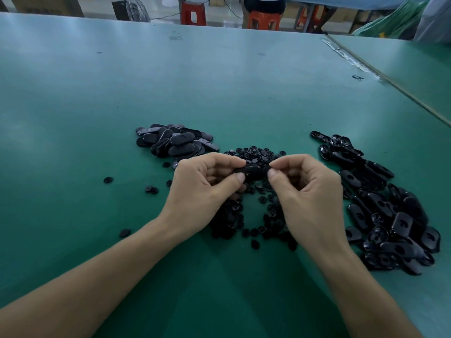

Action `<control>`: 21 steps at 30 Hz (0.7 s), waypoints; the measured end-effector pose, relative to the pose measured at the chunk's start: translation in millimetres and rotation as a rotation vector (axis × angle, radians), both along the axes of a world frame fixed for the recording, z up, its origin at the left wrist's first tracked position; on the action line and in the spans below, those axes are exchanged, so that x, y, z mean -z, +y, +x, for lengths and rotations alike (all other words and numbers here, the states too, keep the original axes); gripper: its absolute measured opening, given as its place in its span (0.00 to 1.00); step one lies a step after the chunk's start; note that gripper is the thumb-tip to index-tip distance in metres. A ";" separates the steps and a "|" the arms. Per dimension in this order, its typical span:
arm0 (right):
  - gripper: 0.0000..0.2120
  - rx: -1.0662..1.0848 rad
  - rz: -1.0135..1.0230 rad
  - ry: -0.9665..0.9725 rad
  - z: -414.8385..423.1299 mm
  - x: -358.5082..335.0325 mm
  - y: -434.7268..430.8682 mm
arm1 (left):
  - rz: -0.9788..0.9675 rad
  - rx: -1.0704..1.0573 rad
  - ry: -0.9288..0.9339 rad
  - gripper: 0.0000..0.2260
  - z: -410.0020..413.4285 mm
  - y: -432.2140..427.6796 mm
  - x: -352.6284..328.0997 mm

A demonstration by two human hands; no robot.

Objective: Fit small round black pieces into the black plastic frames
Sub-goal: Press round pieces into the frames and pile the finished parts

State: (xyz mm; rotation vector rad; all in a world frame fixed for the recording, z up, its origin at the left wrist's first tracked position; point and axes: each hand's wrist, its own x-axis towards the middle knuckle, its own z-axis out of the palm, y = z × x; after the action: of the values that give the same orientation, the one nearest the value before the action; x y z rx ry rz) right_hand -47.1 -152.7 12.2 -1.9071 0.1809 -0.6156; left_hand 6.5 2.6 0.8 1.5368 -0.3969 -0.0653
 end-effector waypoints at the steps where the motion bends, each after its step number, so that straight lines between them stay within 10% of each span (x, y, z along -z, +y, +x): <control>1: 0.08 0.004 0.009 -0.013 0.1 -0.7 -0.4 | -0.009 0.005 0.009 0.10 -0.6 0.0 -0.4; 21: 0.08 -0.111 -0.122 0.009 -2.2 2.1 6.5 | 0.022 0.029 -0.043 0.11 0.9 0.1 2.5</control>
State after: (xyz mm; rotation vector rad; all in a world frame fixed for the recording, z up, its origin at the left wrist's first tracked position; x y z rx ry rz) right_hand -49.2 -146.3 10.0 -2.0230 0.0436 -0.5545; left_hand 7.4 2.7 -1.7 1.5565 -0.4546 -0.0595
